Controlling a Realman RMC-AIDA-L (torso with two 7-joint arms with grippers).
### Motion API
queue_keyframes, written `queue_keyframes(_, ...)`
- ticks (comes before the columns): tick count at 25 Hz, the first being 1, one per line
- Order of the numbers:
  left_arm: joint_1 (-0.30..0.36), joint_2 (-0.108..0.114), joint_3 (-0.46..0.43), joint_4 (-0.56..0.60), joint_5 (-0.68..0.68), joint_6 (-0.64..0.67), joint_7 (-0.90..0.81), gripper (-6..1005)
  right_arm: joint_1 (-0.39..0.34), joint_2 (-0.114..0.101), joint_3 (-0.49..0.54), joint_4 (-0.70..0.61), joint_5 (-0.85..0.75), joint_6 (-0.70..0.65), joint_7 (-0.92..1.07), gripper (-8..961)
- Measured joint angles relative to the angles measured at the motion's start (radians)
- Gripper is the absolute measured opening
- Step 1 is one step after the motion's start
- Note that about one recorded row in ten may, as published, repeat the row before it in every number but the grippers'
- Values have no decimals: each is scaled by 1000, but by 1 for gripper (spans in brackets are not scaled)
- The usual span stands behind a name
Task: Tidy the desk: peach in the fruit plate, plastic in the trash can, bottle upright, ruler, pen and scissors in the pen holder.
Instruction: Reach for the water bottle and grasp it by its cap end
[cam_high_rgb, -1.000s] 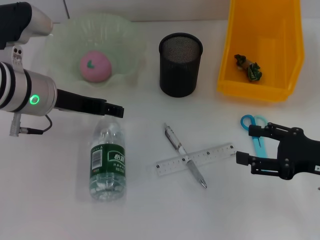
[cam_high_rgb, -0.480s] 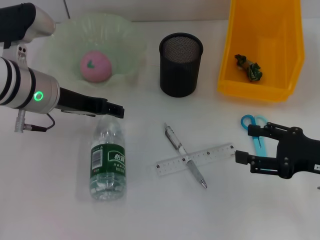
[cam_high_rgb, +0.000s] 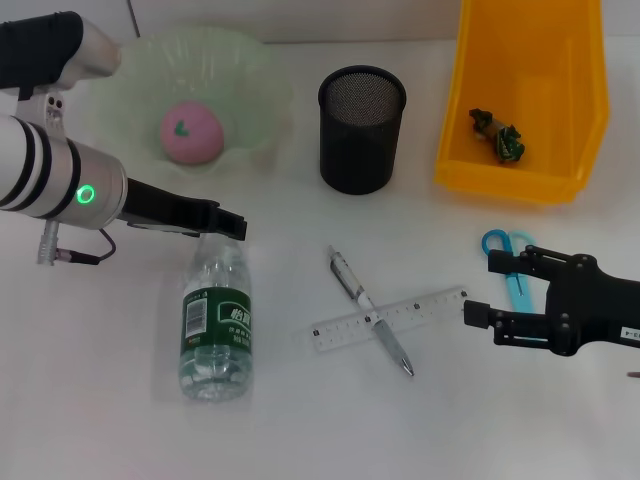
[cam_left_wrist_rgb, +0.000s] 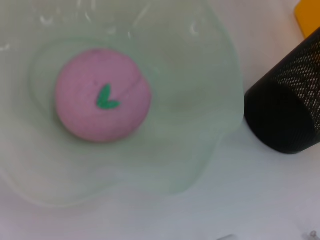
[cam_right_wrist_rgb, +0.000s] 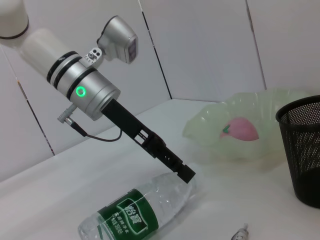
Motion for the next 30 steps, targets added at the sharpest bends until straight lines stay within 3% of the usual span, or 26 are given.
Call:
queue_keyframes(12,-17,-3,16,-10,5,-2,118,514,6,-1,-1,11,-14,-2,27,841)
queue_keyframes(19,-19,-3,39,-6,5,0,139,426,12,-1,0,19,-14,-7,38,841)
queue_keyframes(25,70,0,14,189,-58,63,341,396,12,-2,35,18,-14,-39,46,841)
queue_keyframes(30,97,1,-8,210,-75,78,365,293,14,-3,49,15,-14,-61,55,841)
